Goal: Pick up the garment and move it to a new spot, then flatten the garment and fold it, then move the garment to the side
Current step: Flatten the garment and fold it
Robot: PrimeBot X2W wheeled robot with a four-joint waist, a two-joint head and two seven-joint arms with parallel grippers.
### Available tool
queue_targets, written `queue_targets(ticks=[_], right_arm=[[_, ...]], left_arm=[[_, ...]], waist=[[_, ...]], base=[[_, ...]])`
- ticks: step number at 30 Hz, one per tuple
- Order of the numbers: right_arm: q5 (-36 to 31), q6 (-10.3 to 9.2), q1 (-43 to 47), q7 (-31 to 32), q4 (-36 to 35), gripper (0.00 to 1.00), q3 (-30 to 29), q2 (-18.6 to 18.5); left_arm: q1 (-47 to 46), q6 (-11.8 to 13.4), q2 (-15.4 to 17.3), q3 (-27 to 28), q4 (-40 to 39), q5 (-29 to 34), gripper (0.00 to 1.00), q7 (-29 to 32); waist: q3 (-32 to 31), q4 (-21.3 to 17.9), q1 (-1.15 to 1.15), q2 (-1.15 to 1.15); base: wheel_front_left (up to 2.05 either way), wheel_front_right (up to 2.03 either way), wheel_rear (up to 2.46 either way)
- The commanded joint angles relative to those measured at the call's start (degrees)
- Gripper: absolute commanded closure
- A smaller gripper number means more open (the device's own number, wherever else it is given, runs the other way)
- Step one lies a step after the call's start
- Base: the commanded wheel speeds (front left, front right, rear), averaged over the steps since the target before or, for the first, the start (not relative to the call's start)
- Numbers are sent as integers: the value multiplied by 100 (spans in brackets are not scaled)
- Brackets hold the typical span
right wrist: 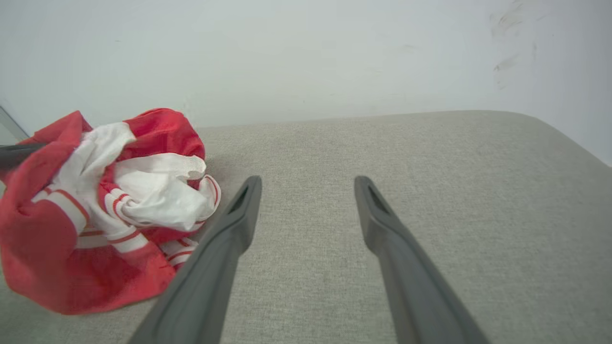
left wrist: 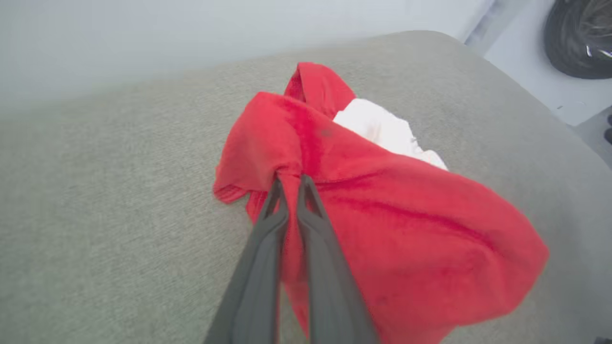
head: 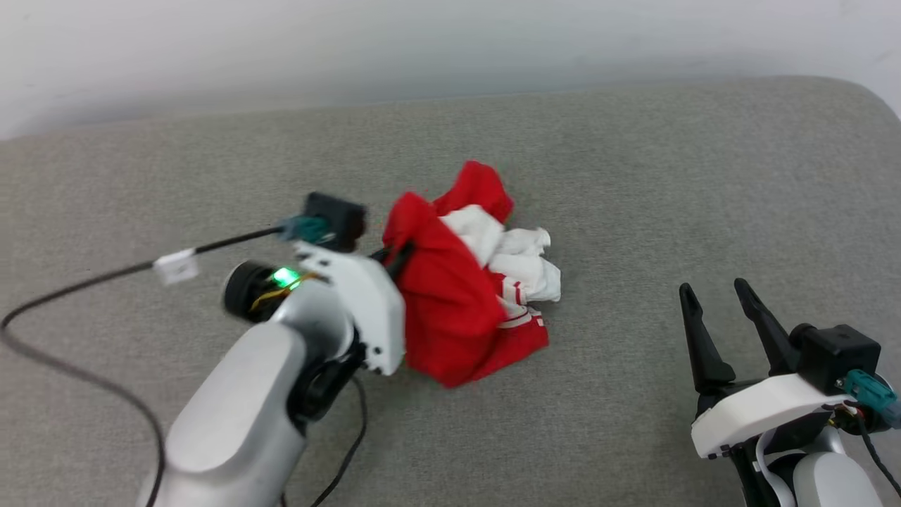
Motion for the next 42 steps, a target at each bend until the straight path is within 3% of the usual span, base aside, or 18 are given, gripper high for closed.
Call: queue_targets(ticks=[1,5,11,12,13,14,21,25,28,34,40,41,42], right_arm=[[-28,-2,-40,-4,-34,0,-34,6],[-38,-2,7,26,-94,0,-44,6],[-61,-2,32,60,-162,0,-57,6],[-69,-2,50,67,-174,0,-73,6],[-72,-2,61,77,-190,0,-89,6],[-79,-2,67,78,-204,0,-96,6],[-121,-2,93,159,-235,0,-80,6],[-104,-2,126,181,-238,0,-80,6],[-74,-2,150,181,-235,0,-63,6],[-10,-2,153,177,-202,0,-28,6],[43,-2,47,127,-148,0,11,6],[53,-2,35,111,-134,0,12,6],[63,-2,25,101,-119,0,12,6]], left_arm=[[300,124,82,155,-95,-109,100,-126],[1148,529,267,617,-284,-413,100,-400],[2169,921,279,943,-272,-711,100,-613],[2307,960,253,967,-266,-750,95,-659],[2402,1020,249,999,-266,-734,60,-751],[2475,1055,252,999,-256,-695,0,-810],[2264,1150,268,1118,-518,-374,0,-1602],[2035,1072,394,1060,-657,-218,0,-1649],[1833,916,568,907,-699,-159,0,-1329],[1531,551,979,569,-602,-355,0,-18],[1362,337,1158,451,-449,-668,0,861],[1346,324,1160,441,-444,-690,54,895],[1325,301,1158,464,-468,-703,93,841]], waist=[[-14,94,-1,0],[10,204,-1,0],[29,267,-1,0],[31,286,-1,0],[31,303,-1,0],[29,319,-1,0],[-123,347,-1,0],[-217,299,-1,0],[-252,247,-1,0],[-191,106,-1,0],[0,-43,-1,0],[22,-60,-1,0],[41,-76,-1,0]], base=[[0,0,0],[0,0,0],[0,0,0],[0,0,0],[0,0,0],[0,0,0],[0,0,0],[0,0,0],[0,0,0],[0,0,0],[0,0,0],[0,0,0],[0,0,0]])
